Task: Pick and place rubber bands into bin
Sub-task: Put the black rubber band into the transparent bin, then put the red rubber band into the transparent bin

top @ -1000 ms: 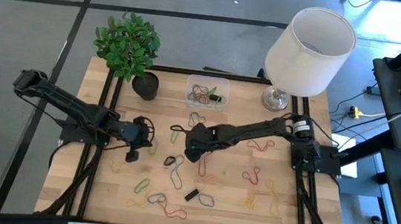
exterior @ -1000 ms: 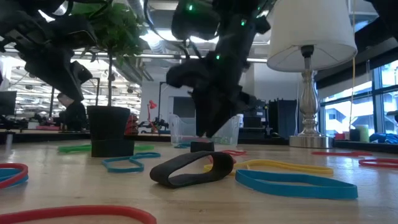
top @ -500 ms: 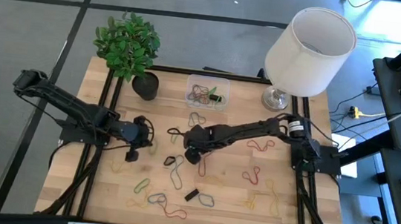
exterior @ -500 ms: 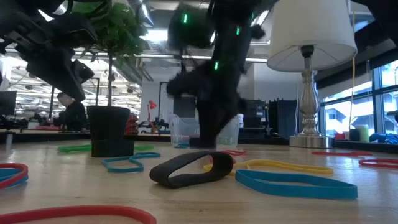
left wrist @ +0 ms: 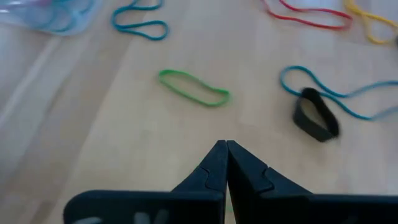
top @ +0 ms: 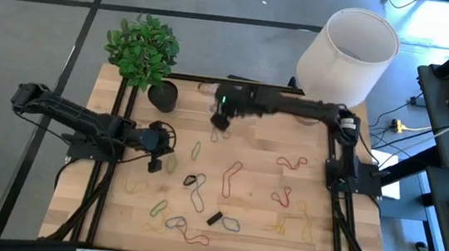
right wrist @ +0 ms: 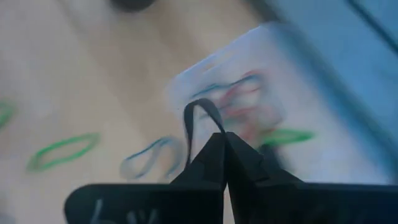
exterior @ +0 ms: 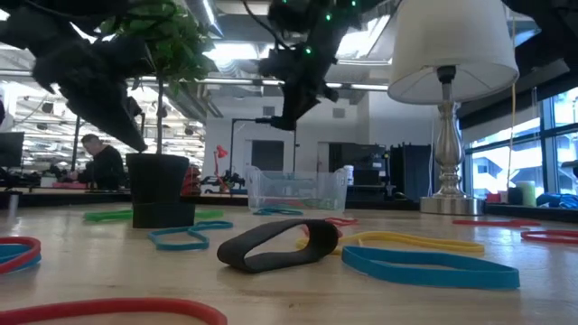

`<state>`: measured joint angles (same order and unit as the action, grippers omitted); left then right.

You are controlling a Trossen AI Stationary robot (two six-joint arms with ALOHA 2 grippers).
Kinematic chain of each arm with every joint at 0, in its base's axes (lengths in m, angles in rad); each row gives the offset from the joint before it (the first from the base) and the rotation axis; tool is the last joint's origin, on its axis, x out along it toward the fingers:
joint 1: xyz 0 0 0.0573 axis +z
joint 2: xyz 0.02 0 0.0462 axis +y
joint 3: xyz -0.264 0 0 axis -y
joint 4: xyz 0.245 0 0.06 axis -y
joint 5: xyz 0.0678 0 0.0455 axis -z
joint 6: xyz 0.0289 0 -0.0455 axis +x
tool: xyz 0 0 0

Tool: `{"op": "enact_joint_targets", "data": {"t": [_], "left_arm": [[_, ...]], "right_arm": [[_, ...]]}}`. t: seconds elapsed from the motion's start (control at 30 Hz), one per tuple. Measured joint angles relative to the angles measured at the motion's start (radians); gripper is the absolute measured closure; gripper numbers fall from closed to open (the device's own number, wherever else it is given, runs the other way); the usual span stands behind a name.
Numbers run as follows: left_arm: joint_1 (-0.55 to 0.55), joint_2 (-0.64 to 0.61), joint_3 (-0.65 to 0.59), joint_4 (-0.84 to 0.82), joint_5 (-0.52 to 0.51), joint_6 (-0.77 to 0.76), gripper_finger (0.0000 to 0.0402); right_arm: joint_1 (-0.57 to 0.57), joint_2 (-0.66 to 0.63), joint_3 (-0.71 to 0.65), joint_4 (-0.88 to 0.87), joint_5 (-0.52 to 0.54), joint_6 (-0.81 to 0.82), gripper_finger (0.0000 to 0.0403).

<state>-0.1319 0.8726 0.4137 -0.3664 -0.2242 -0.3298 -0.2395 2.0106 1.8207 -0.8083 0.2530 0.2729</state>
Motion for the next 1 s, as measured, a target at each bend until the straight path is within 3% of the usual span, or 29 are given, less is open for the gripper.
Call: {"op": "enact_joint_targets", "data": {"t": [0.33,0.77,1.0], "left_arm": [[0.155,0.0,0.0,0.036,-0.026,0.0,0.04],[0.245,0.0,0.0,0.06,-0.018,-0.016,0.0399],[0.245,0.0,0.0,0.06,0.02,0.003,0.0399]], "right_arm": [[-0.21,0.008,-0.122,0.036,-0.098,-0.138,0.0401],[-0.23,0.009,-0.191,0.091,-0.116,-0.158,0.0323],[-0.232,0.009,-0.19,0.101,-0.115,-0.157,0.0309]]}}
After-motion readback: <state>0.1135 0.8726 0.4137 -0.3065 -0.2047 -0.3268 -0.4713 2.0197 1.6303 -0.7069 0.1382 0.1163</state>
